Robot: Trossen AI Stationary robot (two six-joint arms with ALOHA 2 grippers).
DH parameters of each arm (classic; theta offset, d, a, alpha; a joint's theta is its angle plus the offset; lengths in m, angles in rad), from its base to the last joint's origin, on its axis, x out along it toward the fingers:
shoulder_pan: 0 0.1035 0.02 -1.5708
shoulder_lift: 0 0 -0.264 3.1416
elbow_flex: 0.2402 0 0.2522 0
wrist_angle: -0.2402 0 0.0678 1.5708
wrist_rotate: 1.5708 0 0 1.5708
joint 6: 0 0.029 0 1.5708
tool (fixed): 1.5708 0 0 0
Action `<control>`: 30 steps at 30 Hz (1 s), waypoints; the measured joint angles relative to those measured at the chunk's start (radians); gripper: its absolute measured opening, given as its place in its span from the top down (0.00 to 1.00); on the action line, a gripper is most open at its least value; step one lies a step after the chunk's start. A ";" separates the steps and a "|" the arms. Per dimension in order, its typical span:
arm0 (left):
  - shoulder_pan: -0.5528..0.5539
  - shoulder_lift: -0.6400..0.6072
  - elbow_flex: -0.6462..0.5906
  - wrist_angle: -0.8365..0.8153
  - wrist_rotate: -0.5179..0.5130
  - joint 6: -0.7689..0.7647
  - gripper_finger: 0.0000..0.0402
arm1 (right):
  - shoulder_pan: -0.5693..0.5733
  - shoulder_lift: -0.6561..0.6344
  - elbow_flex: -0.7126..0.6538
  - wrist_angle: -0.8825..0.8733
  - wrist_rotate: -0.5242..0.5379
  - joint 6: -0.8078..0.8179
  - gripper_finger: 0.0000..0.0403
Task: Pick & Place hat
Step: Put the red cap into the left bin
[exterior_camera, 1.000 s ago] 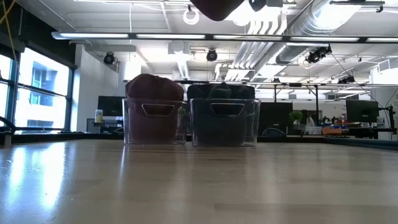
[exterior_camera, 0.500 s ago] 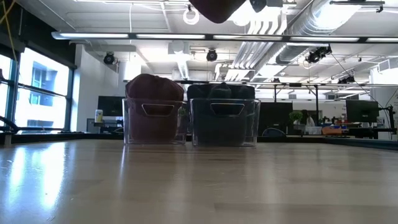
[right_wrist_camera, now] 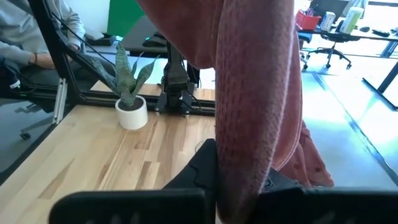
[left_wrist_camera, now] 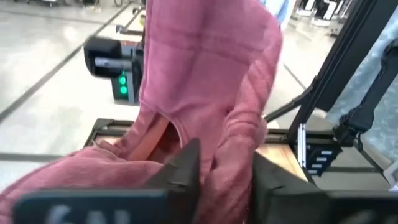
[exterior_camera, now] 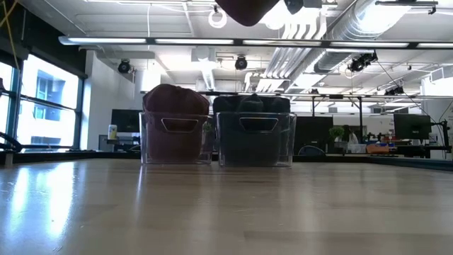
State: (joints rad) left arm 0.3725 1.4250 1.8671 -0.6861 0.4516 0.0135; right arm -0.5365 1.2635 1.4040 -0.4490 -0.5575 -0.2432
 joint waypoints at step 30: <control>0.001 -0.021 0.000 -0.283 -0.286 -0.086 1.00 | -0.015 -0.022 0.000 -0.177 -0.020 0.163 0.41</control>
State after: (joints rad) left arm 0.3737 1.4044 1.8675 -0.9686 0.1660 -0.0728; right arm -0.5518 1.2415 1.4040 -0.6259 -0.5776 -0.0803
